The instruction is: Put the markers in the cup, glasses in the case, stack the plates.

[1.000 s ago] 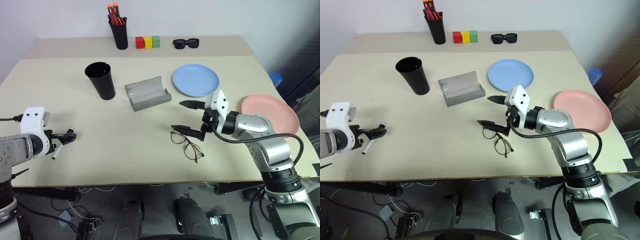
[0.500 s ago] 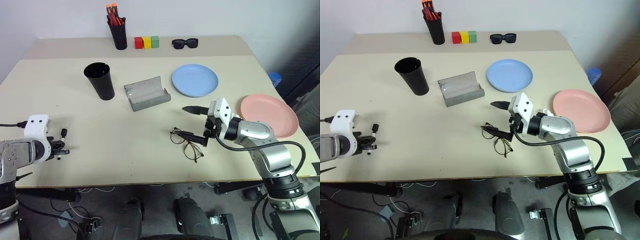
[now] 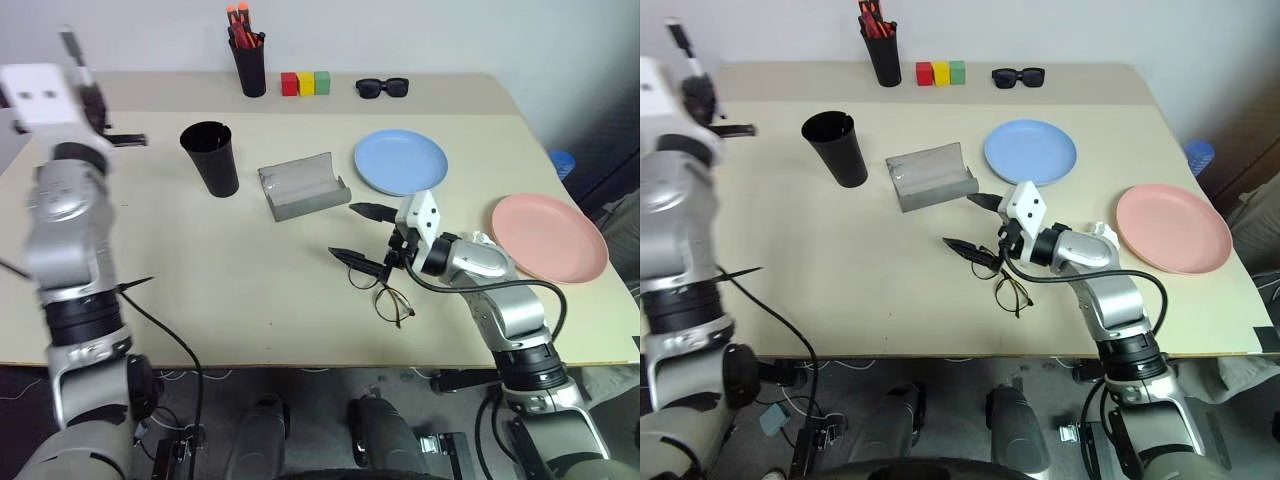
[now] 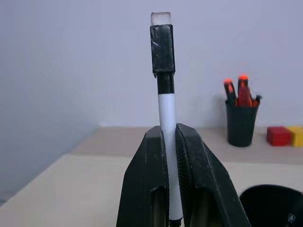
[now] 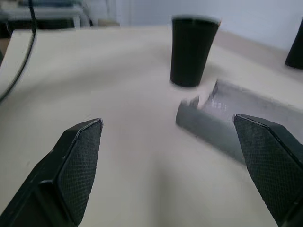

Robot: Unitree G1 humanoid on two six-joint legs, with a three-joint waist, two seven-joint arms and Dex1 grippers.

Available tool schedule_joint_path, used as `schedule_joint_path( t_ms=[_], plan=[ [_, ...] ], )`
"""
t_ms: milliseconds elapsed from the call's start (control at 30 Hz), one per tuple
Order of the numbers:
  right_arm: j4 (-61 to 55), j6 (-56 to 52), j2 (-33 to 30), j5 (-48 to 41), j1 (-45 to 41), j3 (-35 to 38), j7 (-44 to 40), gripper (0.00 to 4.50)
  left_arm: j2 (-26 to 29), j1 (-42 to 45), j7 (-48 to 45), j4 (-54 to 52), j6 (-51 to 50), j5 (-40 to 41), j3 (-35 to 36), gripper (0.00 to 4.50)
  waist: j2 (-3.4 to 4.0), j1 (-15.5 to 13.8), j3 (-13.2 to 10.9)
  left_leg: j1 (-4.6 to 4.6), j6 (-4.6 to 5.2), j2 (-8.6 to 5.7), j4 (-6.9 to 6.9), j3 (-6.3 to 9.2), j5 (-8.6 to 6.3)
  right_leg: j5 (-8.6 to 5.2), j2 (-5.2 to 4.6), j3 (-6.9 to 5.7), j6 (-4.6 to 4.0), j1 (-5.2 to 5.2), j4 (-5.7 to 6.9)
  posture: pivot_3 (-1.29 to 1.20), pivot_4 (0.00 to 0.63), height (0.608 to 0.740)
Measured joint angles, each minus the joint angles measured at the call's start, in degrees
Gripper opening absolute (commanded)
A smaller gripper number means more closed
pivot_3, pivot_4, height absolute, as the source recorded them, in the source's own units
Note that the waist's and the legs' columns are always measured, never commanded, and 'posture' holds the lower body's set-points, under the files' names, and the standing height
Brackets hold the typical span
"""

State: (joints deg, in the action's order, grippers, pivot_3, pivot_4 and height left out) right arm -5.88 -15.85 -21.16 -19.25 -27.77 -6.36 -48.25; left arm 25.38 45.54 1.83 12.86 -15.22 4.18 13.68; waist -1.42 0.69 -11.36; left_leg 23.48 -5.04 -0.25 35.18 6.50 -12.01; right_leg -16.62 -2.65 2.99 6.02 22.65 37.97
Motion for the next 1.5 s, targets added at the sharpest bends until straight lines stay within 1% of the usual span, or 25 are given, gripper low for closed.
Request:
schedule_joint_path(
  t_ms=[100, 200, 300, 400, 467, 500, 633, 767, 900, 933, 1000, 1033, 1067, 1133, 1233, 1300, 1400, 1500],
  plan=[
    [-0.44, -0.24, 1.53, -0.05, -2.02, -0.76, 1.07, 4.50, -3.84, 6.16, 1.21, 13.67, 10.71, -2.73, -3.90, 0.02, 0.00, 0.11, 0.00, 0.05, 0.03, -0.02, -0.02, -0.01, -0.02, 0.00, -0.03, 0.00, 0.03, 0.01, -0.05, 0.00, 0.150, 0.740],
    [-0.81, -1.26, 1.46, -0.15, -1.97, -0.53, 1.94, 4.50, -4.81, 10.36, 1.36, 24.57, 18.53, -3.62, -4.12, 0.02, 0.01, 0.63, 0.00, 0.07, 0.04, -0.01, -0.10, -0.04, -0.02, -0.01, -0.02, 0.02, 0.05, 0.14, -0.05, 0.00, 0.150, 0.740],
    [-1.72, -2.27, 1.44, -0.20, -1.87, -0.40, 2.85, 4.50, -6.69, 12.48, 1.27, 31.32, 22.75, -3.49, -3.99, 0.02, 0.02, 0.59, -0.01, 0.07, 0.04, 0.00, -0.10, -0.03, -0.02, -0.01, -0.01, 0.02, 0.05, 0.16, 0.01, 0.00, 0.150, 0.740],
    [-3.24, -2.64, 1.45, -0.39, -1.84, -0.20, 3.42, 4.50, -7.41, 12.61, 0.63, 34.49, 24.35, -3.35, -3.94, 0.02, 0.02, 0.62, -0.01, 0.07, 0.04, 0.00, -0.06, -0.03, -0.02, -0.01, -0.01, 0.02, 0.05, 0.14, 0.03, 0.00, 0.150, 0.740],
    [-3.56, -2.92, 1.43, -0.57, -1.79, -0.03, 3.83, 4.50, -7.57, 12.61, 0.49, 34.99, 24.40, -2.55, -3.60, 0.79, 0.02, 0.56, -0.01, 0.08, 0.04, 0.00, -0.06, -0.03, -0.02, -0.01, -0.01, 0.01, 0.05, 0.14, 0.06, 0.00, 0.150, 0.740],
    [-3.70, -3.18, 1.44, -0.63, -1.74, -0.02, 4.06, 4.50, -7.78, 12.62, 0.45, 34.98, 24.36, -2.22, -3.28, 1.08, 0.02, 0.51, -0.01, 0.08, 0.04, 0.00, -0.06, -0.03, -0.02, -0.01, -0.01, 0.01, 0.05, 0.13, 0.06, 0.00, 0.150, 0.740],
    [-4.05, -3.83, 1.48, -0.70, -1.73, -0.03, 4.70, 4.50, -8.12, 12.62, 1.33, 34.91, 24.29, -2.28, -3.28, 2.89, 0.01, 0.48, -0.01, 0.08, 0.04, -0.01, -0.05, -0.03, -0.02, -0.01, -0.01, 0.01, 0.05, 0.13, 0.05, 0.00, 0.150, 0.740],
    [-4.05, -3.89, 1.70, -0.70, -1.78, -0.11, 5.02, 4.50, -8.45, 12.61, 3.23, 33.96, 24.32, -2.29, -3.24, 2.89, 0.01, 0.47, -0.01, 0.07, 0.04, -0.01, -0.05, -0.02, -0.02, -0.01, -0.01, 0.01, 0.05, 0.13, 0.06, 0.00, 0.150, 0.740],
    [-4.03, -3.82, 1.64, -0.68, -2.00, -0.11, 4.91, 4.50, -8.66, 12.62, 4.00, 30.69, 24.09, -1.91, -2.92, 2.89, 0.01, 0.46, -0.01, 0.07, 0.04, -0.01, -0.05, -0.02, -0.02, -0.01, -0.01, 0.01, 0.06, 0.12, 0.06, 0.00, 0.150, 0.740],
    [-3.93, -3.68, 1.33, -0.68, -1.99, -0.06, 4.62, 4.50, -9.14, 12.58, 1.72, 28.24, 21.89, 0.20, -2.59, 3.17, 0.01, 0.44, -0.01, 0.08, 0.04, -0.01, -0.04, -0.02, -0.02, -0.01, -0.01, 0.01, 0.05, 0.12, 0.06, 0.00, 0.150, 0.740],
    [-3.18, -3.53, -0.29, -0.68, -2.18, 0.32, 3.79, 4.50, -9.72, 12.35, -5.65, 21.44, 13.94, 5.07, -3.54, 3.71, 0.01, 0.25, -0.01, 0.14, 0.03, -0.02, -0.03, 0.01, -0.02, -0.01, -0.01, 0.00, 0.06, 0.10, 0.04, 0.00, 0.150, 0.740],
    [-2.57, -3.51, -1.54, -0.69, -2.33, 0.89, 3.10, 4.50, -9.44, 12.05, -10.84, 16.81, 7.53, 7.38, -5.15, 4.18, 0.01, 0.11, -0.01, 0.14, 0.04, -0.04, -0.02, 0.01, -0.02, -0.02, -0.02, -0.01, 0.07, 0.08, 0.01, 0.00, 0.150, 0.740],
    [-2.33, -3.53, -3.14, -0.80, -2.33, 1.50, 2.24, 4.50, -8.63, 11.73, -15.24, 13.17, 1.92, 8.96, -7.19, 4.37, 0.02, 0.09, -0.01, 0.14, 0.04, -0.06, -0.02, 0.01, -0.02, -0.03, -0.03, 0.00, 0.09, 0.06, 0.01, 0.00, 0.150, 0.740],
    [-2.33, -3.83, -6.51, -1.36, -2.20, 2.85, 0.06, 4.50, -7.54, 11.01, -21.08, 9.28, -7.37, 10.25, -10.77, 4.37, 0.04, 0.43, -0.02, 0.08, 0.05, -0.04, -0.03, 0.01, -0.02, -0.04, -0.01, 0.01, 0.09, 0.05, 0.03, 0.00, 0.150, 0.740],
    [-2.82, -5.10, -11.26, -2.34, -0.76, 3.76, -3.34, 4.50, -6.42, 10.19, -25.04, 9.57, -17.61, 9.70, -15.16, 4.37, 0.05, 1.24, -0.03, 0.01, 0.05, -0.01, -0.05, 0.03, -0.02, -0.04, 0.05, 0.01, 0.08, 0.04, 0.11, 0.00, 0.150, 0.740],
    [-3.08, -5.30, -12.19, -2.47, 0.32, 4.09, -4.37, 4.50, -5.92, 9.80, -27.37, 10.54, -21.36, 8.81, -17.07, 4.37, 0.06, 2.01, -0.03, 0.01, 0.06, 0.00, -0.05, 0.03, -0.02, -0.04, 0.05, 0.02, 0.08, 0.06, 0.13, 0.00, 0.150, 0.740],
    [-4.08, -6.49, -14.02, -2.58, 2.09, 4.92, -4.58, 4.50, -5.53, 10.20, -33.74, 15.15, -24.45, 7.36, -22.30, 4.37, 0.09, 2.00, -0.05, 0.00, 0.05, -0.01, -0.04, 0.02, -0.02, -0.04, 0.05, 0.03, 0.08, 0.05, 0.13, 0.00, 0.150, 0.740],
    [-7.01, -7.88, -15.02, -3.62, 4.03, 5.14, -5.00, 4.50, -5.64, 10.92, -37.95, 20.34, -25.21, 5.92, -24.86, 4.37, 0.09, 1.86, -0.06, 0.04, 0.05, -0.01, -0.04, 0.02, -0.02, -0.05, 0.04, 0.03, 0.08, 0.07, 0.12, 0.00, 0.150, 0.740]
  ],
)
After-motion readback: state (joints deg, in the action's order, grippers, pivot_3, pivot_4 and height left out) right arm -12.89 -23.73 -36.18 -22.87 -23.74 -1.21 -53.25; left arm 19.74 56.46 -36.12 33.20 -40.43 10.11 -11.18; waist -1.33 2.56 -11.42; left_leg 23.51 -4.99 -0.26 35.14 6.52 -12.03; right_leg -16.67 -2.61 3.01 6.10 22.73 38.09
